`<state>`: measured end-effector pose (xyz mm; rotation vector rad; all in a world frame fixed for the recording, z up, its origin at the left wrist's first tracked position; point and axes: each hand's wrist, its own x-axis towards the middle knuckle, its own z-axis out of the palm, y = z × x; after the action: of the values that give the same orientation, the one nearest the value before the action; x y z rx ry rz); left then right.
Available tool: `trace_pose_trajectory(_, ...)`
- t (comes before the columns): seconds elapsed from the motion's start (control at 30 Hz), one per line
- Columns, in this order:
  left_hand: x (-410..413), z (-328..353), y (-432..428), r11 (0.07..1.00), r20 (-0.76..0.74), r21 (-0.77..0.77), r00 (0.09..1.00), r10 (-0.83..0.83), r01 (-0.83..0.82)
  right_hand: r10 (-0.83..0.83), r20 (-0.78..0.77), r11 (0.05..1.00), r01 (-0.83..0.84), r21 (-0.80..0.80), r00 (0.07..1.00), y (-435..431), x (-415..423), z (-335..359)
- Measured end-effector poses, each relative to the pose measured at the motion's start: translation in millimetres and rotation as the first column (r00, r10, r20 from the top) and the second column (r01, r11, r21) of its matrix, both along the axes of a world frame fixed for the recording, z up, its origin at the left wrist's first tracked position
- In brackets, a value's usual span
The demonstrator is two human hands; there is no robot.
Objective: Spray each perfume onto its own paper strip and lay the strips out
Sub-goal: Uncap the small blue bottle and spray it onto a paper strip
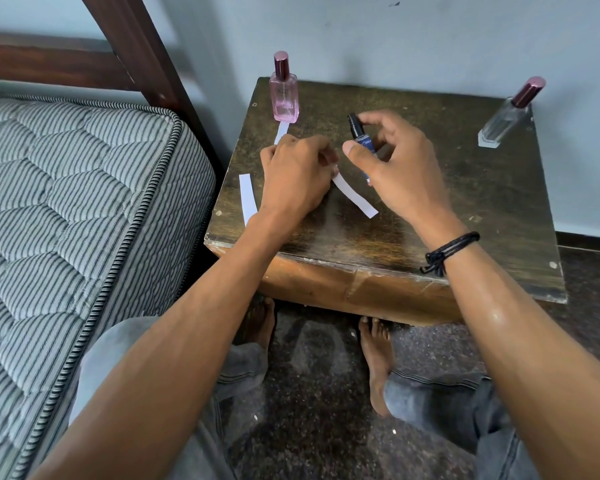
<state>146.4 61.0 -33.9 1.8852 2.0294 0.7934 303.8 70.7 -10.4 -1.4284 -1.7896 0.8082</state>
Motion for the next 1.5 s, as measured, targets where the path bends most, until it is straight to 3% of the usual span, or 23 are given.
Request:
trace_pose_trajectory(0.43,-10.8,6.6,8.8,0.998,0.236,-0.006,0.970,0.061,-0.062,0.011,-0.014,0.999,-0.011,0.035,1.000,1.6,2.2,-1.6)
trace_pose_trajectory(0.8,-12.5,16.7,6.5,0.996,0.343,-0.051,0.936,0.084,-0.071,0.063,-0.028,0.993,-0.059,0.102,0.998,2.5,6.7,0.9)
trace_pose_trajectory(1.5,-26.3,18.0,7.1,0.996,0.567,-0.092,0.821,0.061,-0.011,0.179,0.388,0.953,-0.257,0.158,0.904,7.0,21.0,-11.0)
